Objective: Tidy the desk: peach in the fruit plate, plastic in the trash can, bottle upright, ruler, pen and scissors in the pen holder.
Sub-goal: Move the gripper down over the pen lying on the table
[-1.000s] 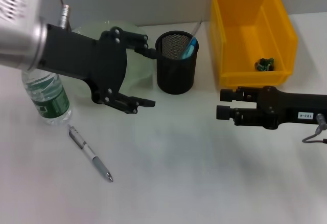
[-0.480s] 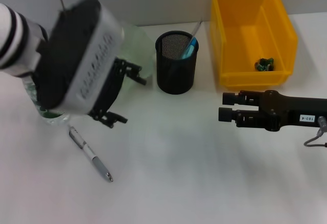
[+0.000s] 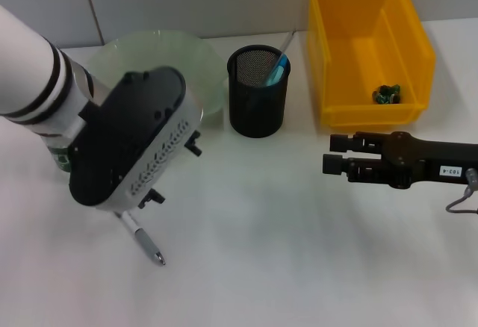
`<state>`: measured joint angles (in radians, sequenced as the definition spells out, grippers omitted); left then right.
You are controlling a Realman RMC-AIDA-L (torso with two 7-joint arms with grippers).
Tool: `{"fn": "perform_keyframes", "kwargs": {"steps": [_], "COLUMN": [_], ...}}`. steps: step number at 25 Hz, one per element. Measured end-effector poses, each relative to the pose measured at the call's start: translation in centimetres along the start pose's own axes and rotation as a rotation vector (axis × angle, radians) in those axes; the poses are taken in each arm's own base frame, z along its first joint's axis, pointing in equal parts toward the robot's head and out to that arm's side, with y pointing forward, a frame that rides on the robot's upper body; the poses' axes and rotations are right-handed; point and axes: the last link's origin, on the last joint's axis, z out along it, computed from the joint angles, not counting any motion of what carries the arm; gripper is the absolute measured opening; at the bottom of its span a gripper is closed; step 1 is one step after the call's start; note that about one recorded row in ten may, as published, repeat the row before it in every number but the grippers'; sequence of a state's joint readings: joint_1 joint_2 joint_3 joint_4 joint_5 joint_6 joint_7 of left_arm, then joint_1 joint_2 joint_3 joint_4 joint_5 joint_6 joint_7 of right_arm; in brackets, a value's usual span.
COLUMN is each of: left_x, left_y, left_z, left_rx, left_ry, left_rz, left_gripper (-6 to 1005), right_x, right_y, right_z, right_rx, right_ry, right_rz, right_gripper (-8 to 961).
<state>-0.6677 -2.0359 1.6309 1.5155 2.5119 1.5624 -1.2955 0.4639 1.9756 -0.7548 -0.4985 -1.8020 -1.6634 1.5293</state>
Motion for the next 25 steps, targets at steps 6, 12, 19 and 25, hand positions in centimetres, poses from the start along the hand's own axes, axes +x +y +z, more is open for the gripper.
{"fn": "perform_keyframes", "kwargs": {"steps": [6,12,19,25], "left_x": [-1.0,-1.2,-1.8,-2.1], "left_y": [0.3,0.7,1.2,0.8], "left_z": [1.2,2.0,3.0,3.5], "left_rx": [-0.083,-0.141,-0.194,-0.219], "left_ry": [-0.019,-0.021,-0.016,-0.02], "left_rz": [0.02,0.052,0.061,0.068], "left_gripper": [772,767,761,755], "right_x": [0.0,-0.3,-0.1,0.0], "right_y": [0.0,-0.1,-0.3,-0.3], "right_z": [0.0,0.1,-0.1,0.1], "right_rx": [0.002,0.002,0.019,0.02], "right_ry": [-0.002,-0.002,-0.002,-0.002], "right_rz": [0.016,0.02,0.028,0.03], "right_gripper": [723,722,720,719]}}
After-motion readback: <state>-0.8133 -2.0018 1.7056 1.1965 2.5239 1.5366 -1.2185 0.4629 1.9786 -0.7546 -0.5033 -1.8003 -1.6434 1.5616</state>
